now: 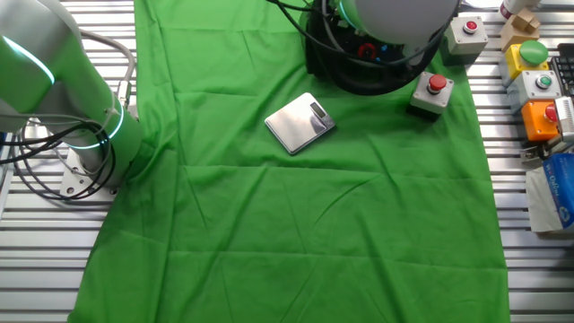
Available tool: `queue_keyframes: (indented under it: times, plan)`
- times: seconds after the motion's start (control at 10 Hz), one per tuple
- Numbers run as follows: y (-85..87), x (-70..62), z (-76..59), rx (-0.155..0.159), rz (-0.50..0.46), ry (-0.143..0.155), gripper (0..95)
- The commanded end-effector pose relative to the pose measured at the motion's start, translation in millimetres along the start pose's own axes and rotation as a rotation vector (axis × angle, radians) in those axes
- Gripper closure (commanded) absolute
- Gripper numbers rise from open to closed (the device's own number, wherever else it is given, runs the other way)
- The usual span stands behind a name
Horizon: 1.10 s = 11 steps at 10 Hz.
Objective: Rotate the steering wheel 90 degrees clockwise
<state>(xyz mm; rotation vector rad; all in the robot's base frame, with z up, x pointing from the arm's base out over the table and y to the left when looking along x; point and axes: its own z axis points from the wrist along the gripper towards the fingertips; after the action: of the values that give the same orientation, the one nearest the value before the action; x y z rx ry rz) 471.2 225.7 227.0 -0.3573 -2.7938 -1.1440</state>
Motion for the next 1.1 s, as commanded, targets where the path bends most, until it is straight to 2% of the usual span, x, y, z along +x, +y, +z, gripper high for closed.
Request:
queue_keyframes:
  times: [0.1, 1.1]
  plan:
    - [1.3, -0.8, -1.2, 0.001, 0.001, 0.003, 95.0]
    - [-2.5, -1.8, -2.7, 0.011, -0.047, 0.008, 95.0]
